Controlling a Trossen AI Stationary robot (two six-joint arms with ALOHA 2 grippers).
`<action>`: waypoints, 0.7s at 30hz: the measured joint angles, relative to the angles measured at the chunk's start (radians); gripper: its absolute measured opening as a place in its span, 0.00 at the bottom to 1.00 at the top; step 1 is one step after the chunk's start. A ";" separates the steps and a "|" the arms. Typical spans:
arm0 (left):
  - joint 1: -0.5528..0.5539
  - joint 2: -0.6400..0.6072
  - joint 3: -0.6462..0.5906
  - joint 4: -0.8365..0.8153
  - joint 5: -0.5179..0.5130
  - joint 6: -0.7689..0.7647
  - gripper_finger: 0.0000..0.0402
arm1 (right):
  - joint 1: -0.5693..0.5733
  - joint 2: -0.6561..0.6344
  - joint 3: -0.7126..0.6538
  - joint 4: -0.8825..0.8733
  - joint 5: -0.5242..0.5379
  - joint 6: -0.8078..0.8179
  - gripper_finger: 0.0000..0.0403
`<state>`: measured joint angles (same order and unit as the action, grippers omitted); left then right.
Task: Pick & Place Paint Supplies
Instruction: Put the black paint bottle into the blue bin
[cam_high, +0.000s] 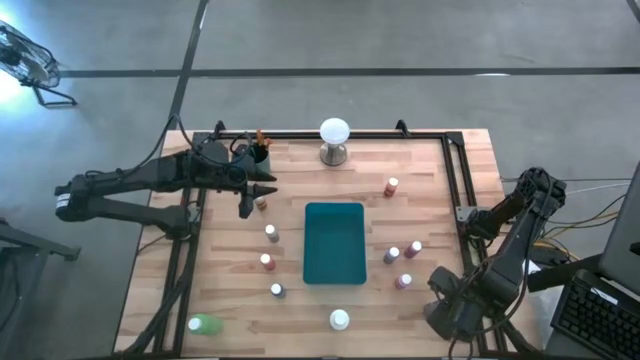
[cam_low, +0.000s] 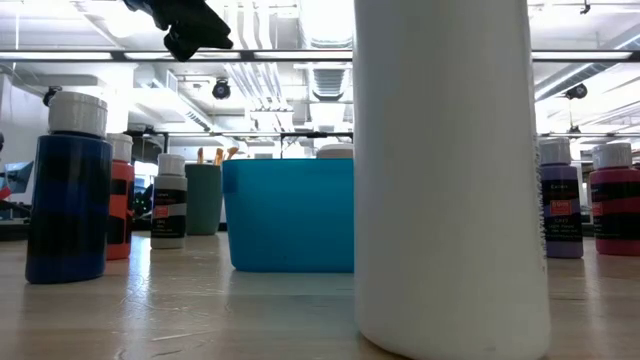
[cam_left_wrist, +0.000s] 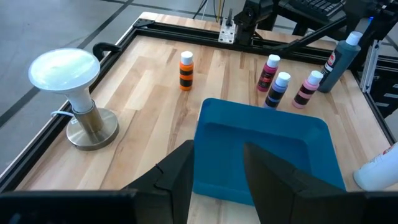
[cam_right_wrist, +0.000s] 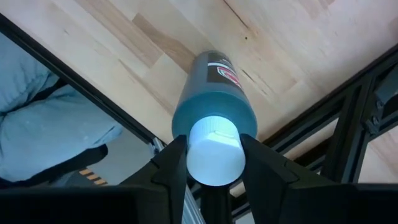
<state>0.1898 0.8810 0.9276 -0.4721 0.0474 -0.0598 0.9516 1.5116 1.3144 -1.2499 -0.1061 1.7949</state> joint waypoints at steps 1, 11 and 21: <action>0.000 0.000 0.000 0.000 0.000 0.000 0.35 | 0.000 0.000 0.000 0.000 0.000 -0.004 0.29; 0.000 0.000 0.000 0.000 0.000 0.000 0.35 | -0.001 -0.022 0.082 -0.109 0.000 -0.044 0.29; 0.000 0.000 0.000 0.000 0.000 0.000 0.35 | -0.064 -0.053 0.284 -0.261 0.137 -0.160 0.29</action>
<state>0.1900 0.8810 0.9276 -0.4718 0.0474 -0.0599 0.8877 1.4587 1.5980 -1.5105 0.0308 1.6349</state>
